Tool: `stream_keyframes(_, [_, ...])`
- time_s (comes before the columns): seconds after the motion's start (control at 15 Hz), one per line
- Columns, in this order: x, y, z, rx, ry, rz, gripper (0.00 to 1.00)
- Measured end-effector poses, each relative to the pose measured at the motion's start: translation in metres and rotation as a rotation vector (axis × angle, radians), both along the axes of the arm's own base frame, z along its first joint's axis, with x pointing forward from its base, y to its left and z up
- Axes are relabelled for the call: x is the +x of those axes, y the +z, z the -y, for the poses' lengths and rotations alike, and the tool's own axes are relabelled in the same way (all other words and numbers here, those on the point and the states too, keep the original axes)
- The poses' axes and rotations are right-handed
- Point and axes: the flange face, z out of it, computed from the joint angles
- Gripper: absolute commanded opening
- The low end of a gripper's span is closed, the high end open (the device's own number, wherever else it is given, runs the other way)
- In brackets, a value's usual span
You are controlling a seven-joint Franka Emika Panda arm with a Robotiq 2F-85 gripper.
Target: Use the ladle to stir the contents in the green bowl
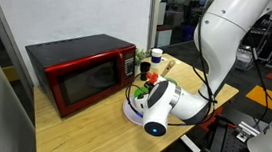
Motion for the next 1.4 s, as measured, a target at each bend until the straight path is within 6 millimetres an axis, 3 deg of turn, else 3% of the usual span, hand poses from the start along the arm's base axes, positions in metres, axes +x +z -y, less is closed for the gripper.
stream_keyframes(0.73, [-0.011, 0.006, -0.048, 0.068, 0.077, 0.006, 0.06])
stream_keyframes(1.13, [-0.011, 0.005, -0.047, 0.066, 0.074, 0.006, 0.06])
stream_keyframes(1.4, [-0.004, 0.001, -0.025, 0.023, 0.044, 0.012, 0.06])
